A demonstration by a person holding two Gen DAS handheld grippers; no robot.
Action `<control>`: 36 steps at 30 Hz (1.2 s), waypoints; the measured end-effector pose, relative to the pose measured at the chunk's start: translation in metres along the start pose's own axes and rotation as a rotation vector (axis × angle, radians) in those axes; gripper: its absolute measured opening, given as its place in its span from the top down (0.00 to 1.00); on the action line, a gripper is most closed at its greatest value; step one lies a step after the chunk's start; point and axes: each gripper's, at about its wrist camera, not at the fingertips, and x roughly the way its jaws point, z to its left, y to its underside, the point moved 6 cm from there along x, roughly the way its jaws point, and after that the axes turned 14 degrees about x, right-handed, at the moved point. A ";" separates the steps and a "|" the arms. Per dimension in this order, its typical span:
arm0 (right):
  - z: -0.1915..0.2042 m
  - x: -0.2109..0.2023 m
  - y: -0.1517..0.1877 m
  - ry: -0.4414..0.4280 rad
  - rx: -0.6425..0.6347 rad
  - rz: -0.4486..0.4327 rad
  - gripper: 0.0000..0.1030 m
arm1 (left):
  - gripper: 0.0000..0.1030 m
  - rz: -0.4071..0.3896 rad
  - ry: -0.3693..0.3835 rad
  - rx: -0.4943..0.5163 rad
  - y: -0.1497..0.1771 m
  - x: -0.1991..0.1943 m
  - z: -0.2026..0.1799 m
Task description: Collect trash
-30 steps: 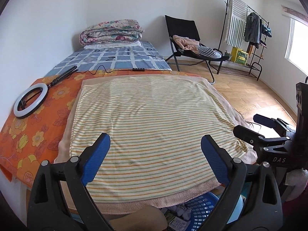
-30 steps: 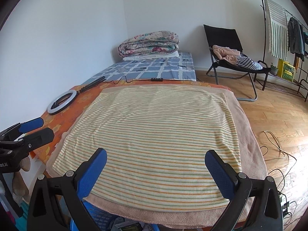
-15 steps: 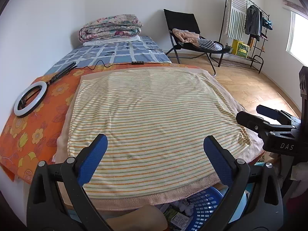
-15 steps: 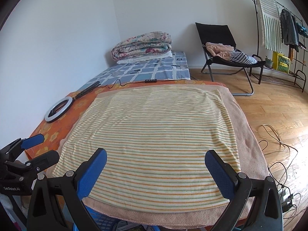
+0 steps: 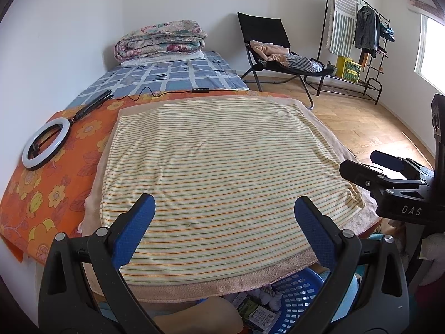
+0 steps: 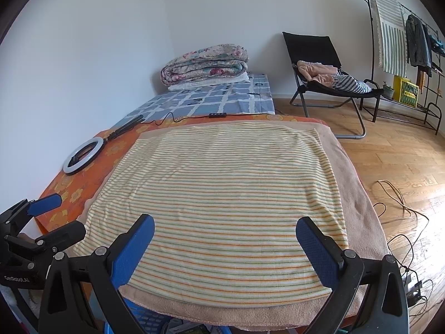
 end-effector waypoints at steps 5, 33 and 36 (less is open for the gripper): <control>0.000 0.000 0.001 0.004 -0.002 -0.002 0.00 | 0.01 0.000 0.001 0.000 0.000 0.000 0.000; -0.002 0.001 0.002 0.012 -0.002 0.001 0.00 | 0.01 0.003 0.007 -0.014 0.000 -0.002 0.005; -0.002 0.001 0.002 0.011 -0.002 0.002 0.00 | 0.01 0.003 0.007 -0.014 0.000 -0.002 0.005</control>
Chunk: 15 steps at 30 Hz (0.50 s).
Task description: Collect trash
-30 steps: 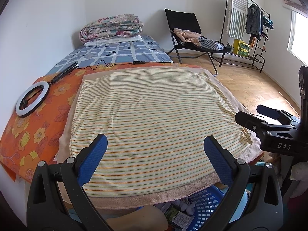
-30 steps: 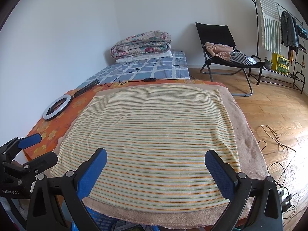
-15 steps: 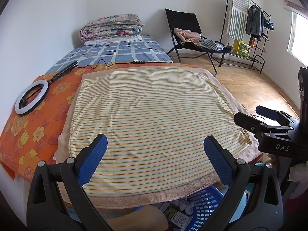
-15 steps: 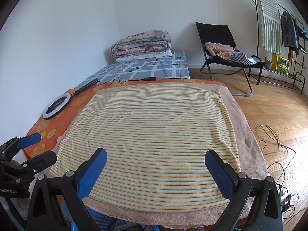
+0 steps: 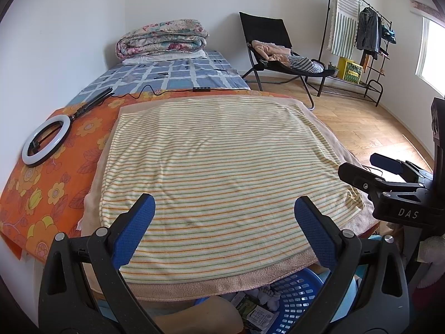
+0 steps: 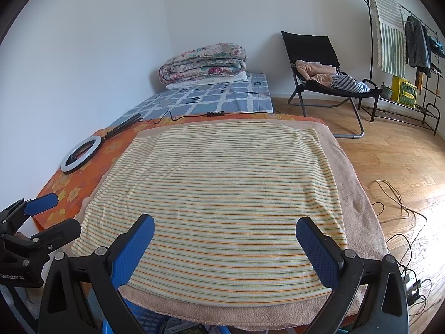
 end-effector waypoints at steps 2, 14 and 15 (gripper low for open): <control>0.000 0.000 0.000 0.000 0.000 0.001 0.00 | 0.01 0.001 -0.001 0.000 0.000 0.000 0.000; -0.001 0.001 0.001 0.001 -0.001 0.005 0.00 | 0.01 0.012 -0.010 -0.005 0.003 0.001 0.004; 0.000 0.001 0.001 0.002 -0.001 0.005 0.00 | 0.01 0.012 -0.013 -0.003 0.003 0.001 0.005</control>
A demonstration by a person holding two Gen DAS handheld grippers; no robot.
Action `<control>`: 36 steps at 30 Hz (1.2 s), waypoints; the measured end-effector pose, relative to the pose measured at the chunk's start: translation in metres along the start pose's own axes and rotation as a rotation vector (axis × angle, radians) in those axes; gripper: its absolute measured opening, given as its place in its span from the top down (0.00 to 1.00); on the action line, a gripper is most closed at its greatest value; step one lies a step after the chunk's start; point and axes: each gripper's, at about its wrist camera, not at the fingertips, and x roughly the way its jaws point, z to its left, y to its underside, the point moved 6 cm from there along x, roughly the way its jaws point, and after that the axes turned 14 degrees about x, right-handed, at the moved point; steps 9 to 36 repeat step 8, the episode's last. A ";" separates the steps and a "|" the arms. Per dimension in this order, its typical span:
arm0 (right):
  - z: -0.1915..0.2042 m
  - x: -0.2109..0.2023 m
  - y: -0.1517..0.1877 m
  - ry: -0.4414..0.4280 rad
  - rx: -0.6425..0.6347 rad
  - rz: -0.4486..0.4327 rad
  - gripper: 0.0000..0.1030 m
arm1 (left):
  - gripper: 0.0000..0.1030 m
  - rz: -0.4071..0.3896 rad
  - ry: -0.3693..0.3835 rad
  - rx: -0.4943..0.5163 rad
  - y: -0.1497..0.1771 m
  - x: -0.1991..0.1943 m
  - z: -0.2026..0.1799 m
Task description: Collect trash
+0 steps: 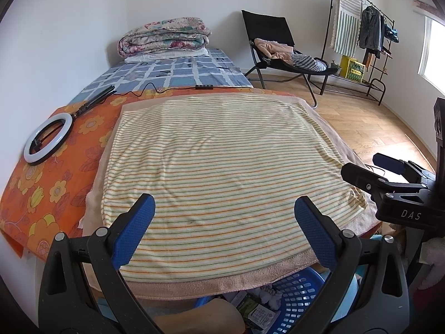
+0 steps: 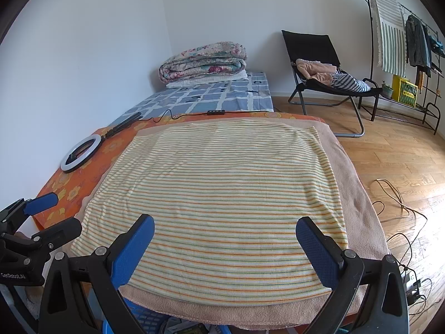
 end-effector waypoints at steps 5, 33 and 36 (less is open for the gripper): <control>0.000 0.000 0.002 -0.002 -0.001 0.003 0.00 | 0.01 -0.011 -0.025 0.023 0.001 -0.002 0.000; 0.001 0.000 0.003 -0.002 -0.004 0.004 0.00 | 0.01 -0.014 -0.031 0.033 0.002 -0.002 -0.001; 0.001 0.000 0.003 -0.002 -0.004 0.004 0.00 | 0.01 -0.014 -0.031 0.033 0.002 -0.002 -0.001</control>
